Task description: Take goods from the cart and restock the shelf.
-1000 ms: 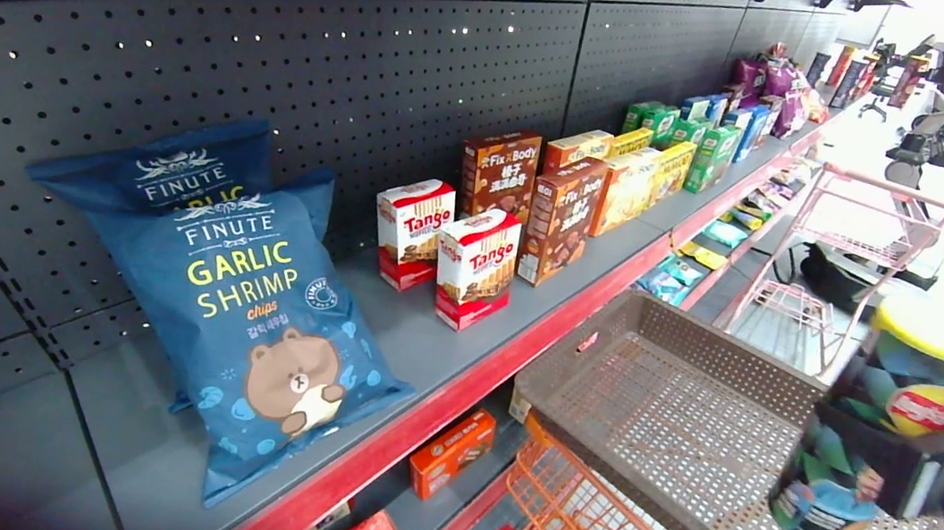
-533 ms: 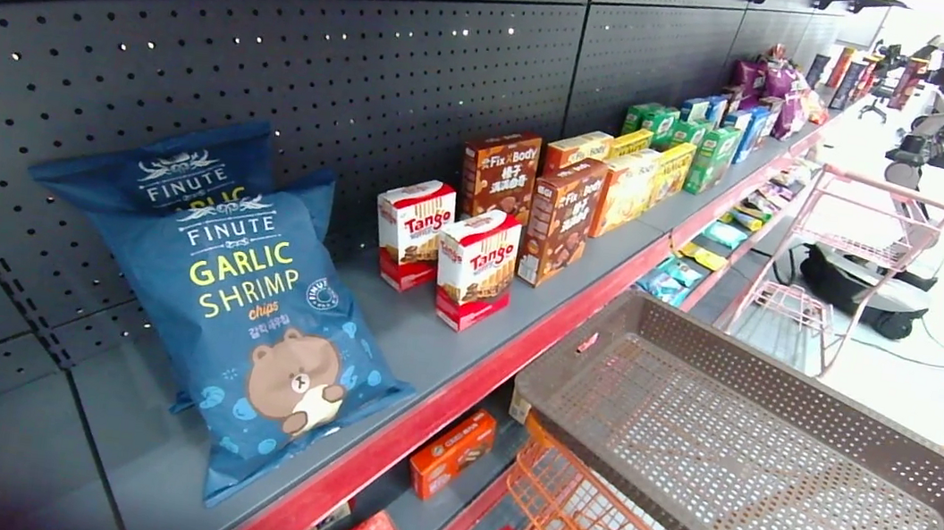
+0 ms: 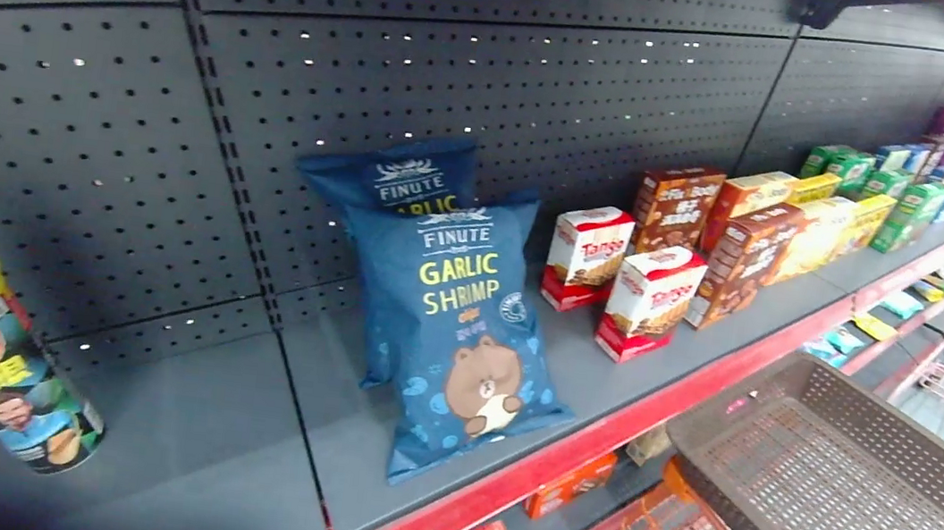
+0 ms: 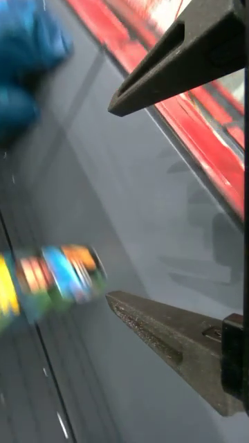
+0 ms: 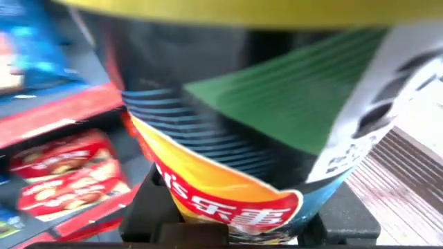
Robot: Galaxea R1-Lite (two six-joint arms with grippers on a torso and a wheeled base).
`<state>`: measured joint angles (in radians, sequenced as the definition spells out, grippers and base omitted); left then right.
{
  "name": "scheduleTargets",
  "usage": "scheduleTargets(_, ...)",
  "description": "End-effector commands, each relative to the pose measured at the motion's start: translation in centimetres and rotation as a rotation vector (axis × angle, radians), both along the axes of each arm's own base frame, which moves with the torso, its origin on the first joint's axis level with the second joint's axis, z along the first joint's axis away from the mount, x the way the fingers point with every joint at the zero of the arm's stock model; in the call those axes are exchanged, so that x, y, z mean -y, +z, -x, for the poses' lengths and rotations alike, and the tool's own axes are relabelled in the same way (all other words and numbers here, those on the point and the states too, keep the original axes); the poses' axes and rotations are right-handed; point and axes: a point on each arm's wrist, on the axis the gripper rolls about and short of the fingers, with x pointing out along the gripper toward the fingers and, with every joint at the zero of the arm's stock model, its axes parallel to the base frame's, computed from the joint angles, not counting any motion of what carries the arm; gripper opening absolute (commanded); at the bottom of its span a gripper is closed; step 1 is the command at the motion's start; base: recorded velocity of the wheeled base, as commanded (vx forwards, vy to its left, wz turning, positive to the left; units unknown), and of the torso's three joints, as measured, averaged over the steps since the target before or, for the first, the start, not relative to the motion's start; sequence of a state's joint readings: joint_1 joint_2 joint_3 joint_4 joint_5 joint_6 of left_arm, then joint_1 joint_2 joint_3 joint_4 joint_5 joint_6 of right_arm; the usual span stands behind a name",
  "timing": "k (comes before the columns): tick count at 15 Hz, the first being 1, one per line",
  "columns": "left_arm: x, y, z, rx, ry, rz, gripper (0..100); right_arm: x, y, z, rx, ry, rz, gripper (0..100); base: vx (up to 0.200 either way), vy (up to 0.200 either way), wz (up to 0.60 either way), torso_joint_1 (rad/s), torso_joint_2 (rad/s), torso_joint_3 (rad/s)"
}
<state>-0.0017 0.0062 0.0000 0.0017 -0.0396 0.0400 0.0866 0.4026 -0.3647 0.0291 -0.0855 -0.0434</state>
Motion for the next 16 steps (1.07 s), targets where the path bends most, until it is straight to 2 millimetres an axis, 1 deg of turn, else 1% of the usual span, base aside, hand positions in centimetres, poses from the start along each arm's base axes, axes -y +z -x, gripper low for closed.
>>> scheduleTargets(1, 0.0, 0.0, 0.0, -0.001, 0.000, 0.002, 100, 0.0, -0.3, 0.5, 0.018, 0.002, 0.001, 0, 0.000, 0.000, 0.60, 0.007, 0.00, -0.002)
scheduleTargets(4, 0.0, 0.0, 0.0, -0.001, 0.000, 0.000, 100, 0.0, -1.0, 0.7, 0.015, 0.021, 0.010, 0, 0.000, 0.000, 0.60, 0.002, 0.01, 0.005)
scheduleTargets(10, 0.0, 0.0, 0.0, -0.001, 0.000, 0.000, 100, 0.0, -0.9, 0.7, 0.016, 0.032, 0.015, 0, 0.000, 0.000, 0.60, 0.003, 0.00, 0.000)
scheduleTargets(13, 0.0, 0.0, 0.0, -0.001, 0.000, 0.000, 100, 0.0, -0.8, 0.8, 0.023, 0.043, 0.013, 0, 0.000, 0.000, 0.00, 0.000, 0.00, 0.000)
scheduleTargets(14, 0.0, 0.0, 0.0, -0.001, 0.000, 0.000, 100, 0.0, -0.5, 1.1, 0.049, 0.082, 0.008, 0, 0.000, 0.000, 0.00, 0.000, 0.00, 0.000)
scheduleTargets(16, 0.0, 0.0, 0.0, -0.001, 0.000, 0.002, 100, 0.1, -1.0, 2.1, 0.096, 0.142, -0.001, 0, 0.000, 0.000, 0.00, 0.000, 0.00, 0.000)
